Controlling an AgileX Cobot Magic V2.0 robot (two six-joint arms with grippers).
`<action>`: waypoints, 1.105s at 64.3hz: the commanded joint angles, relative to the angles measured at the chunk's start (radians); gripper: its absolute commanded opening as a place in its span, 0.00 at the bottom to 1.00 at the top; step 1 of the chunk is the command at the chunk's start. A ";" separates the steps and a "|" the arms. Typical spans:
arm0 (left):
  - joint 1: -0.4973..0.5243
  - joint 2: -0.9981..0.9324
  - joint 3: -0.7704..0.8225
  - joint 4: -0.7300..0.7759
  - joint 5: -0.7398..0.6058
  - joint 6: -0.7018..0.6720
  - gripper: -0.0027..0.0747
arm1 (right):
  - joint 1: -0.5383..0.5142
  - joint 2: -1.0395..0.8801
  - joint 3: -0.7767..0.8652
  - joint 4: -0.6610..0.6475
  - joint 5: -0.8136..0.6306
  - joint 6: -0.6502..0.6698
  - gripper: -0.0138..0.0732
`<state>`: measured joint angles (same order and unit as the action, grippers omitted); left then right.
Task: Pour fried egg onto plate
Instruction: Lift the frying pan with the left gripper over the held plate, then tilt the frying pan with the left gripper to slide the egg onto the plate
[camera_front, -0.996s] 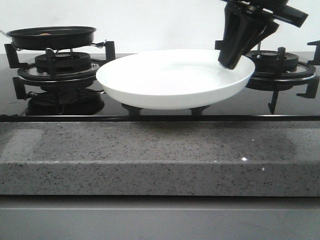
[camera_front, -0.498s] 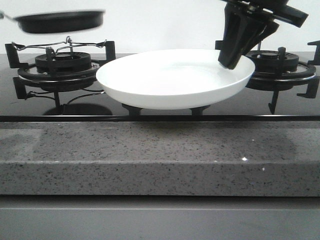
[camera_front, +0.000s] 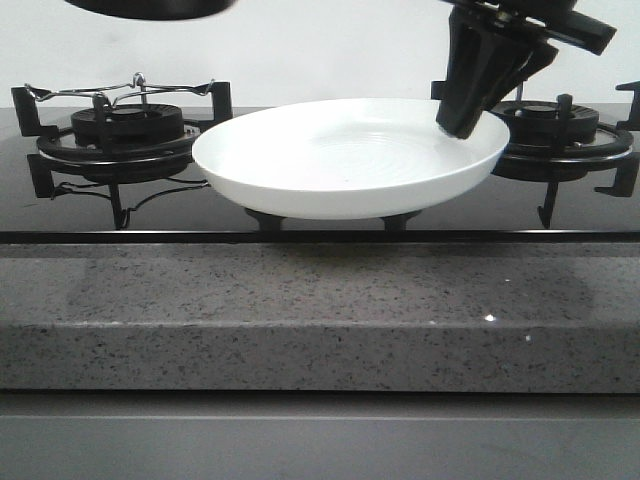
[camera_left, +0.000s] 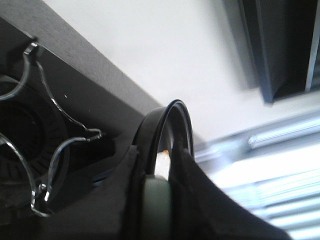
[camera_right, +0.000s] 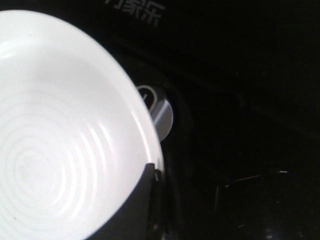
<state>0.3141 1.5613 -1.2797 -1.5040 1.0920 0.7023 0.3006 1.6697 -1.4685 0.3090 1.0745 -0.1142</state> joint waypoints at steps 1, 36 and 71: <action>-0.047 -0.107 -0.031 -0.034 -0.035 0.027 0.01 | 0.002 -0.052 -0.021 0.014 -0.011 -0.010 0.09; -0.368 -0.410 -0.022 0.352 -0.398 0.101 0.01 | 0.002 -0.052 -0.021 0.014 -0.011 -0.010 0.09; -0.846 -0.449 0.114 0.773 -0.828 0.101 0.01 | 0.002 -0.052 -0.021 0.014 -0.010 -0.010 0.09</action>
<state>-0.4779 1.1434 -1.1428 -0.7391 0.4179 0.8055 0.3006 1.6697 -1.4685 0.3090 1.0745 -0.1137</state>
